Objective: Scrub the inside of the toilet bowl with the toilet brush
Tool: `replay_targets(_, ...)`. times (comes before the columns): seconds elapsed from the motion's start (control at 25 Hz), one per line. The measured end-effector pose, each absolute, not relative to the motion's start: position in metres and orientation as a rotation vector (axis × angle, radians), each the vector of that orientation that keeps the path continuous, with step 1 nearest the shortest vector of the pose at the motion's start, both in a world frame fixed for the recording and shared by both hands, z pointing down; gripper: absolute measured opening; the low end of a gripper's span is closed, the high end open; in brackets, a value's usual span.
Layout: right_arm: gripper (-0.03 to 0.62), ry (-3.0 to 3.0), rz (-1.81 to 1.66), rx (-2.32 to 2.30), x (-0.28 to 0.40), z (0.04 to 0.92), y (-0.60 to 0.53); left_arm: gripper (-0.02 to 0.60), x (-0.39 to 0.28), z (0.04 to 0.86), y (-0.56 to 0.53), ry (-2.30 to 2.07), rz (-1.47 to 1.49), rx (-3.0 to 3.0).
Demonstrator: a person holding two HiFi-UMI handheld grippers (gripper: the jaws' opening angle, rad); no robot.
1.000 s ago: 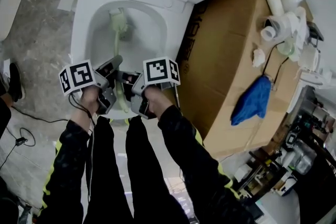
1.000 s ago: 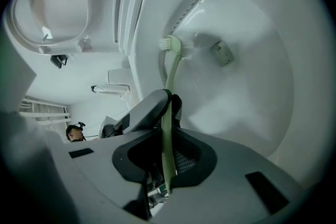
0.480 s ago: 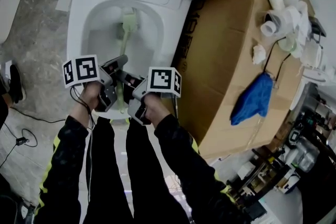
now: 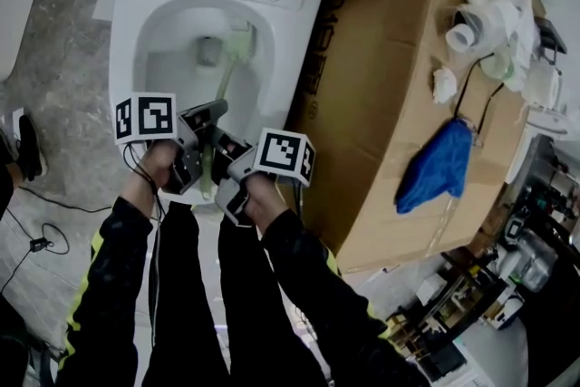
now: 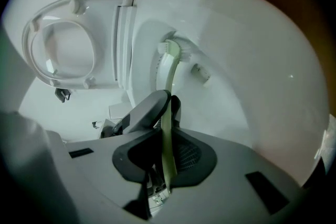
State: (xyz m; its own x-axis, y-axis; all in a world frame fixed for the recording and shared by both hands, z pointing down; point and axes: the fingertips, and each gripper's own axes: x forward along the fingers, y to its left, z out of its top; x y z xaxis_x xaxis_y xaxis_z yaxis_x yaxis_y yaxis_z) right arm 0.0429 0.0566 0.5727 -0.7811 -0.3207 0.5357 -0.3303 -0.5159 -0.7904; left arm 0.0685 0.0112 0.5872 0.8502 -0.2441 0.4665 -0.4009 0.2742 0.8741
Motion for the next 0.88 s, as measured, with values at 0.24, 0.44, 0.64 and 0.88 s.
replay_targets(0.24, 0.057, -1.513, 2.523, 1.139, 0.049, 0.572, 0.066, 0.078, 0.077, 0.587, 0.022, -0.529, 0.137, 1.316)
replay_targets(0.44, 0.057, -1.447, 2.563, 1.221, 0.051, 0.569, 0.079, 0.078, 0.082, 0.584, 0.037, -0.470, 0.192, 1.309)
replay_targets(0.64, 0.057, -1.398, 2.587, 1.294, 0.053, 0.566, 0.092, 0.078, 0.086, 0.582, 0.053, -0.417, 0.240, 1.298)
replay_targets(0.88, 0.057, -1.340, 2.597, 1.322, 0.047, 0.566, 0.111, 0.078, 0.081, 0.582, 0.074, -0.383, 0.275, 1.265)
